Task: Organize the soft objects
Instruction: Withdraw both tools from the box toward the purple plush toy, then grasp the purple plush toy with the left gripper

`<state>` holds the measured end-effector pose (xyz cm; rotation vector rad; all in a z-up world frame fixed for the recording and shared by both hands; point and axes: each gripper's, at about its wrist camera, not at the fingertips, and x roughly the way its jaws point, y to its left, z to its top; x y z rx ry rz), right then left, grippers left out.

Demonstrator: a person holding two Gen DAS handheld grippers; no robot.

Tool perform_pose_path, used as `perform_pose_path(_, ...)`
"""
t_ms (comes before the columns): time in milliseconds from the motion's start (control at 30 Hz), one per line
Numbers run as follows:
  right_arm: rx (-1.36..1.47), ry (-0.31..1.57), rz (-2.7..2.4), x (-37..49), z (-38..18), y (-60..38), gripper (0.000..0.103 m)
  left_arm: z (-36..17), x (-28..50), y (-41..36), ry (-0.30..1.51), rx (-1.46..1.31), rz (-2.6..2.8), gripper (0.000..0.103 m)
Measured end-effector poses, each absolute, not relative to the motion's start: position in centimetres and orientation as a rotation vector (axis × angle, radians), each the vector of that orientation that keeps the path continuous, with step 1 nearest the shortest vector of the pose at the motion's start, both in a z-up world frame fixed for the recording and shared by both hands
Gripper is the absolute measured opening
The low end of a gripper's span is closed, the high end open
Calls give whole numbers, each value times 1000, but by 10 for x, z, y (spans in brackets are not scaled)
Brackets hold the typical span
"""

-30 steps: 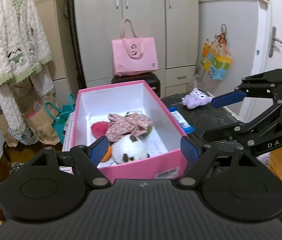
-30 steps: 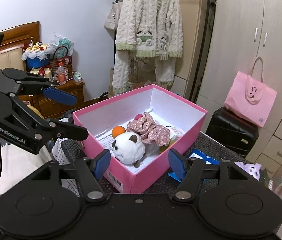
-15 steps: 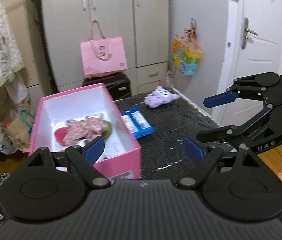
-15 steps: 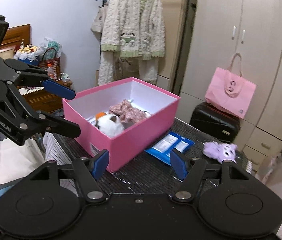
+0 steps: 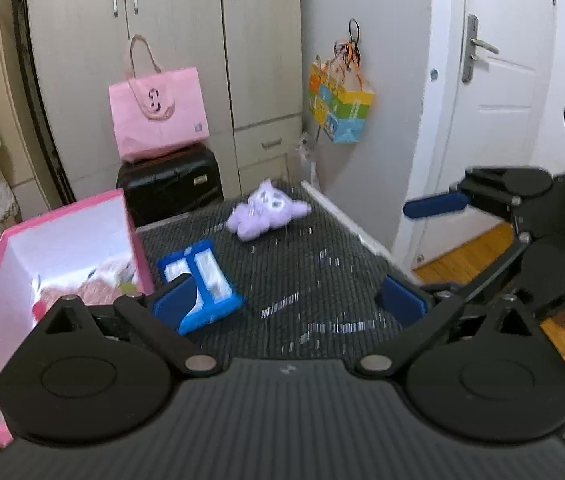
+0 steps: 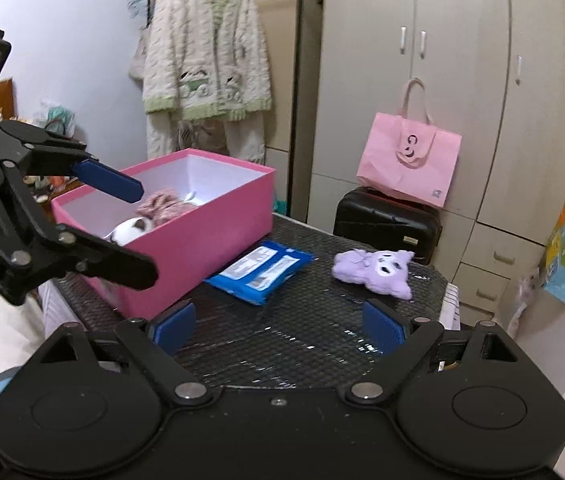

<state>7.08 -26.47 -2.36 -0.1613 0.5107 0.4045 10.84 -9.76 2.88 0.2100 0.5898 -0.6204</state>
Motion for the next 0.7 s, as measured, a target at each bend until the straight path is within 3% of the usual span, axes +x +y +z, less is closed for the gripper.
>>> perform_pose_path(200,-132,515,387,111,-47,-299,93,21,136,-116,589,9,-662,100)
perform_pose_path(700,-125,455,379,199,-95,-335,93,-38,230,-164,605,-185,-611,100)
